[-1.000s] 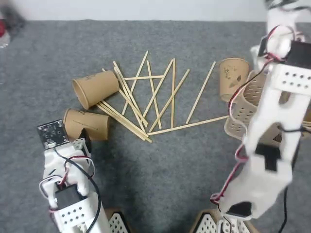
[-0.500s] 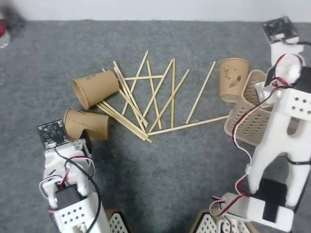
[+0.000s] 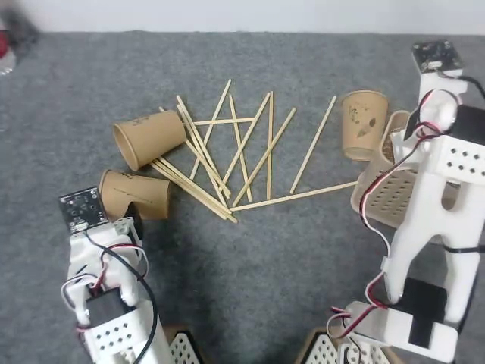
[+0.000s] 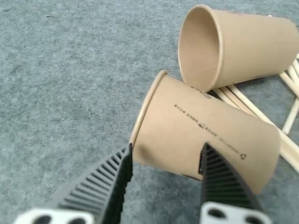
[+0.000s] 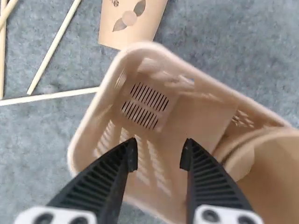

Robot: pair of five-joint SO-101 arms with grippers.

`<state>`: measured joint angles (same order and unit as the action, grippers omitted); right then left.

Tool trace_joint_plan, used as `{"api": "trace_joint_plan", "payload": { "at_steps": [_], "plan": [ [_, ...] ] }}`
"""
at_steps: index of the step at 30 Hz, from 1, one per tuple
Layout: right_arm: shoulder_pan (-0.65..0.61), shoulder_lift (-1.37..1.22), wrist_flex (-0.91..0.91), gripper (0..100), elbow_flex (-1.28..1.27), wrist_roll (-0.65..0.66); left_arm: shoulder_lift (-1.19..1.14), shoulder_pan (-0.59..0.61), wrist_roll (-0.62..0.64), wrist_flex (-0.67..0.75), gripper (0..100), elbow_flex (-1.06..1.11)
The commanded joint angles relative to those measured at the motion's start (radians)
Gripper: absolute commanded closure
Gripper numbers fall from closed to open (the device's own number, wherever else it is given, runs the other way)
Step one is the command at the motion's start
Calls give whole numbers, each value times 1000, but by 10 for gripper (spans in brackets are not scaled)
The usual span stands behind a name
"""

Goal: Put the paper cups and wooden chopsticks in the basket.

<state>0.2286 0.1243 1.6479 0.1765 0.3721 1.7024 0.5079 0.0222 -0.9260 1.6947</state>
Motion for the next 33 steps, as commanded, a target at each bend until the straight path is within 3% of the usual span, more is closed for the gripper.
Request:
{"api": "trace_joint_plan", "payload": {
  "at_steps": [1, 7, 16, 30, 33],
  "plan": [
    [22, 47, -125, 825, -64, -8, 9, -5, 2, -5, 775, -5],
    [113, 47, -266, 825, -180, -9, 9, -5, 2, -5, 775, -5],
    [254, 58, -338, 826, -183, -11, 9, -5, 2, -5, 775, -5],
    [-81, 269, -214, 831, 74, 40, 9, -5, 2, -5, 775, -5],
    [-211, 199, -377, 971, 34, 44, 9, -5, 2, -5, 775, -5]
  ]
}}
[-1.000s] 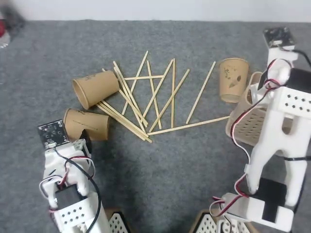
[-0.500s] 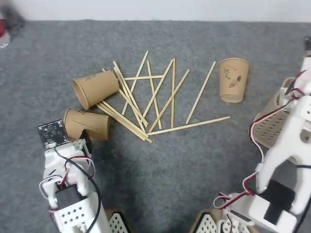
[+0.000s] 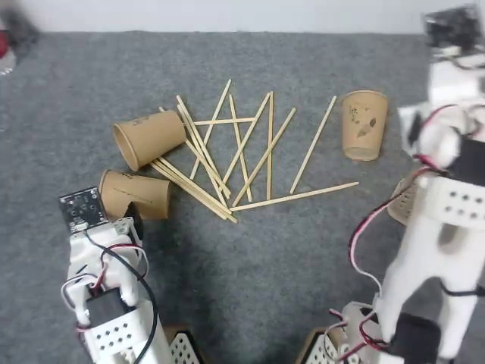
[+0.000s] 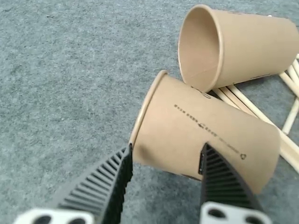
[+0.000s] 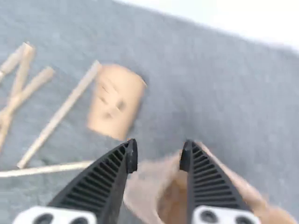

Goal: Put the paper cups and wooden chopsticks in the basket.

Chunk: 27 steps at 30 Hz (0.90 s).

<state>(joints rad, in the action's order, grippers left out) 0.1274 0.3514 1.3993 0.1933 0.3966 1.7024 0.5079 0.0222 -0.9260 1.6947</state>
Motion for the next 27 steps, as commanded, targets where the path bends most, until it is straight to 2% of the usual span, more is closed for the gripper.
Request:
{"api": "trace_joint_plan", "payload": {
  "at_steps": [1, 4, 6, 8, 11, 17, 22, 27],
  "plan": [
    [-143, -73, -199, 998, 3, 20, 9, -5, 2, -5, 775, -5],
    [-191, -251, -348, 877, 3, 23, 9, -5, 2, -5, 775, -5],
    [-196, -394, -372, 790, 68, 23, 9, -5, 2, -5, 775, -5],
    [-191, -552, -366, 754, 180, 21, 9, -5, 2, -5, 775, -5],
    [-173, -791, -351, 794, 387, 20, 9, -5, 2, -3, 775, -5],
    [-128, -1167, -315, 998, 844, 14, 9, -8, 2, -3, 775, -5],
    [-111, -1377, -294, 928, 1198, -100, 9, -9, 2, -3, 775, -5],
    [-104, -1537, -269, 938, 1353, -20, 9, -9, 2, -3, 775, -5]
  ]
}}
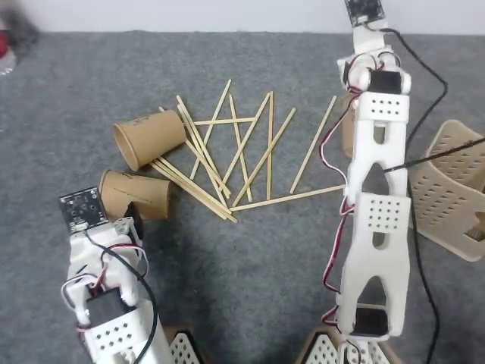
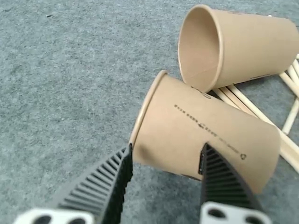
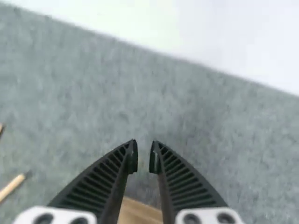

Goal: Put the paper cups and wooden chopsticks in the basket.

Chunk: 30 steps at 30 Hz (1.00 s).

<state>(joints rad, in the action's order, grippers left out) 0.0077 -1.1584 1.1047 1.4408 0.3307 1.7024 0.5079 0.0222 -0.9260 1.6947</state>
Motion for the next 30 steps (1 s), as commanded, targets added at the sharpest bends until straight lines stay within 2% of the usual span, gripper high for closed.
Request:
{"api": "trace_joint_plan", "payload": {
  "at_steps": [1, 12, 18, 23, 27, 30],
  "plan": [
    [19, -44, 42, 944, 110, 58, 9, -9, 2, -3, 775, -5],
    [82, -56, 294, 961, 107, 75, 9, -9, 2, 0, 775, -5],
    [16, -21, 564, 961, 112, 245, 9, -11, 2, 3, 775, -5],
    [-4, 85, 700, 961, 87, 252, 9, -11, 2, 3, 775, -5],
    [47, 222, 699, 961, -87, 247, 9, -11, 2, 3, 775, -5],
    [58, 354, 699, 961, -311, 252, 9, -11, 2, 8, 775, -5]
  ]
}}
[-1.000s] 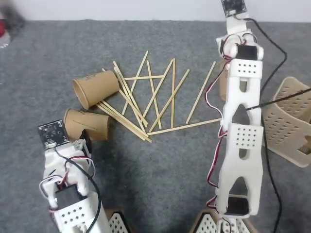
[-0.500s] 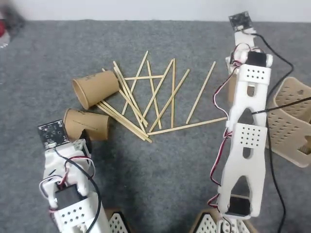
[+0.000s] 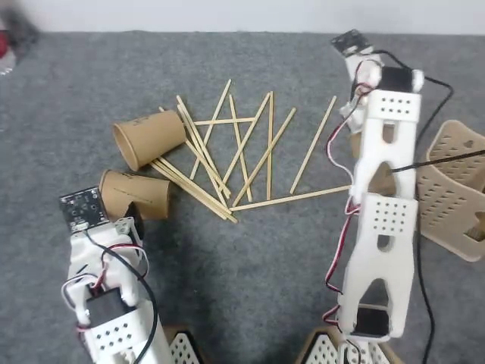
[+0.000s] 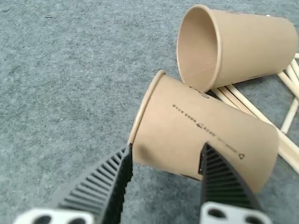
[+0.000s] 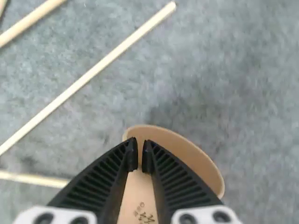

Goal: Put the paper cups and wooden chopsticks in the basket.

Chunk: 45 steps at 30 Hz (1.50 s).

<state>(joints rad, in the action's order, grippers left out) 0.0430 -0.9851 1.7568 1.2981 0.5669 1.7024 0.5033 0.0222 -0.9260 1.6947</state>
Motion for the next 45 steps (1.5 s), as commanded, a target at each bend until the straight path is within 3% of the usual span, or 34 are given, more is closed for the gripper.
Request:
{"api": "trace_joint_plan", "payload": {
  "at_steps": [1, 6, 10, 25, 32, 36, 41, 45],
  "plan": [
    [21, 234, 47, 961, -256, 17, 9, -6, 2, 14, 775, -5],
    [-28, 504, 45, 961, -643, 127, 9, -6, 2, 15, 775, -5],
    [-58, 676, 45, 961, -847, 133, 9, -6, 2, 14, 775, -5],
    [-82, 1313, 45, 957, -1399, 135, 9, -6, 2, 12, 775, -5],
    [-27, 1385, 42, 957, -1610, 204, 9, -3, 2, 11, 775, -5],
    [-91, 1457, 38, 942, -1482, 132, 9, -5, 2, 11, 775, -5],
    [-275, 1563, 38, 761, -1433, -40, 9, -2, 2, 11, 775, -5],
    [-384, 1549, -1, 727, -1435, -143, 9, -2, 2, 11, 775, -5]
  ]
}}
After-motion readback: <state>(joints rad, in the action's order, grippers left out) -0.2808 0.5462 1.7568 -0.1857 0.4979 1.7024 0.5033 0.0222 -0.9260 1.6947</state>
